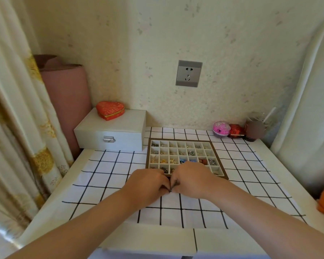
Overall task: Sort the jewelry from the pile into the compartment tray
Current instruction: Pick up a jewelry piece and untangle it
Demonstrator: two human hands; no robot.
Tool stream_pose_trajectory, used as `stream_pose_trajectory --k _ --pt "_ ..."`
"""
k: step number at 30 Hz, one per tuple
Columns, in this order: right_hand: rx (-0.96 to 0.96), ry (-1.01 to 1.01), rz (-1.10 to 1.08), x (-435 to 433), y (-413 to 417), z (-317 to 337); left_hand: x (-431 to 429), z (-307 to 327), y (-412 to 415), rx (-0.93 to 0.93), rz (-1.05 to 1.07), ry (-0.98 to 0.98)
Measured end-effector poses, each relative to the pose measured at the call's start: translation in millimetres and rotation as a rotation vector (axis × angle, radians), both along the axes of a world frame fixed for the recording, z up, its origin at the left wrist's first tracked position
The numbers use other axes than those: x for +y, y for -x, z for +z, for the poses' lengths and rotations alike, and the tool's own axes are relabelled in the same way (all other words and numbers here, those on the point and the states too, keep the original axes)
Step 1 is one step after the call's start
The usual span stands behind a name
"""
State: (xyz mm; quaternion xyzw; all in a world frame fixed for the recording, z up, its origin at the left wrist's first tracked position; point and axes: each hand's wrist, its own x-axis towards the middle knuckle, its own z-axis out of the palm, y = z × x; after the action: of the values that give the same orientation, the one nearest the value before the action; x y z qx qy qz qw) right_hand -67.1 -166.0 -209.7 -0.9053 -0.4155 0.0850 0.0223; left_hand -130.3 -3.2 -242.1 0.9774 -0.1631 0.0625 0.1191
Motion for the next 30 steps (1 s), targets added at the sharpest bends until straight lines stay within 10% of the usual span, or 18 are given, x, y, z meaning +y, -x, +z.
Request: stream_pose_trajectory --k 8,19,30 --pt "0.174 -0.079 -0.107 -7 -5 8 -3 2 0 0.089 0.090 0.084" --pt "0.651 -0.873 -0.530 -19 -31 20 -23 36 -30 0.148 0.384 1.101" --pt "0.386 -0.866 -0.607 -63 -90 26 -58 40 -92 0.134 0.337 0.897"
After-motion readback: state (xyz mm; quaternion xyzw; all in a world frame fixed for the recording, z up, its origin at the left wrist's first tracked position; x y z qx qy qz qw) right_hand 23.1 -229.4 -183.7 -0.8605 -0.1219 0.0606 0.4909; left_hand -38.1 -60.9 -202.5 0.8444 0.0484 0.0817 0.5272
